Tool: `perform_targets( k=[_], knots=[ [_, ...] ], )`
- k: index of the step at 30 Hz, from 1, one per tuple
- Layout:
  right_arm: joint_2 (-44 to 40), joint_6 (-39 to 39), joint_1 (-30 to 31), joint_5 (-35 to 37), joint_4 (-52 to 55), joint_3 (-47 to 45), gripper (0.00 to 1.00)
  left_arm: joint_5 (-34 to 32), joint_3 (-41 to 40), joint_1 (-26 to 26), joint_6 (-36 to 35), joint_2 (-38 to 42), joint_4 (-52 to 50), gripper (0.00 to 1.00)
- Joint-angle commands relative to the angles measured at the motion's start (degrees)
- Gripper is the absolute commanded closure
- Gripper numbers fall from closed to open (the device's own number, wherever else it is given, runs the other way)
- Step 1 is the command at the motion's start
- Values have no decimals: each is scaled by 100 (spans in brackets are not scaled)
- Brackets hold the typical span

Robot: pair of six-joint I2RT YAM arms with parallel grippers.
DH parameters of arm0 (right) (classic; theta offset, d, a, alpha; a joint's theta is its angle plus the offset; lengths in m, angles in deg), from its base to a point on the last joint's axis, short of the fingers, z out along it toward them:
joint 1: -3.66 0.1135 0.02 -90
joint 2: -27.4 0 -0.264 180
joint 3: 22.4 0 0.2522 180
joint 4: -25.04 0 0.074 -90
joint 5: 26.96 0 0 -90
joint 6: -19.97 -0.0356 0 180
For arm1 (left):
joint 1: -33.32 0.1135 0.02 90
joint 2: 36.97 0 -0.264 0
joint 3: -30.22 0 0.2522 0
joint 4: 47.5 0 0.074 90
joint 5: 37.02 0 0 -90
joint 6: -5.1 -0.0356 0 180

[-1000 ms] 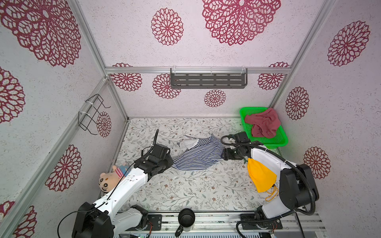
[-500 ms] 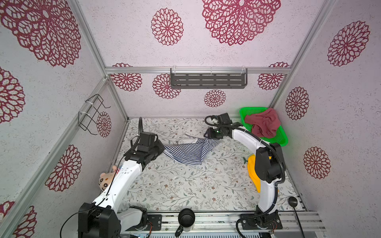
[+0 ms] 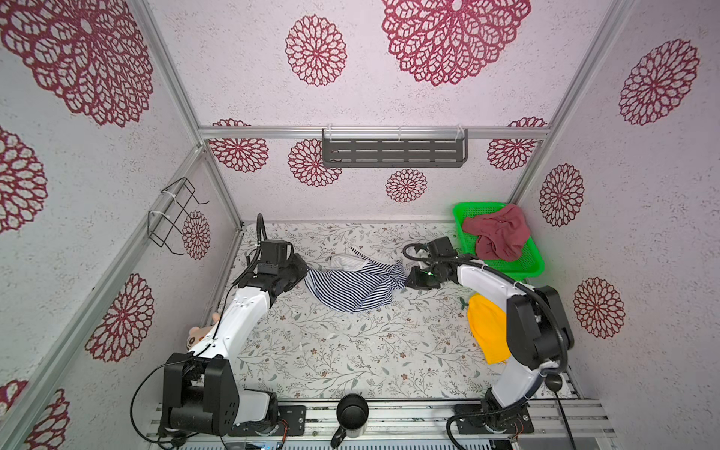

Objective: Fold and stack tank tops
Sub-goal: Smooth out the tank top at the center of the table.

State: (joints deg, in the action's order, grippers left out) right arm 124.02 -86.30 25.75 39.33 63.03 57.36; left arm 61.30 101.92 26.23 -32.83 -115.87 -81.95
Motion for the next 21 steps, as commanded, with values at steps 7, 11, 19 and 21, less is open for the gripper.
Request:
perform_targets(
  k=[7, 11, 19, 21],
  knots=[
    [244, 277, 715, 10, -1176, -405, 60, 104, 141, 67, -13, -196, 188, 100],
    [429, 370, 982, 867, -1864, -598, 44, 82, 131, 68, -37, -197, 197, 100],
    [602, 273, 1357, 1887, -2434, -755, 40, 100, 139, 68, -96, -228, 188, 100],
    [660, 215, 1377, 2091, -2519, -769, 40, 101, 139, 70, -114, -223, 184, 100]
  ],
)
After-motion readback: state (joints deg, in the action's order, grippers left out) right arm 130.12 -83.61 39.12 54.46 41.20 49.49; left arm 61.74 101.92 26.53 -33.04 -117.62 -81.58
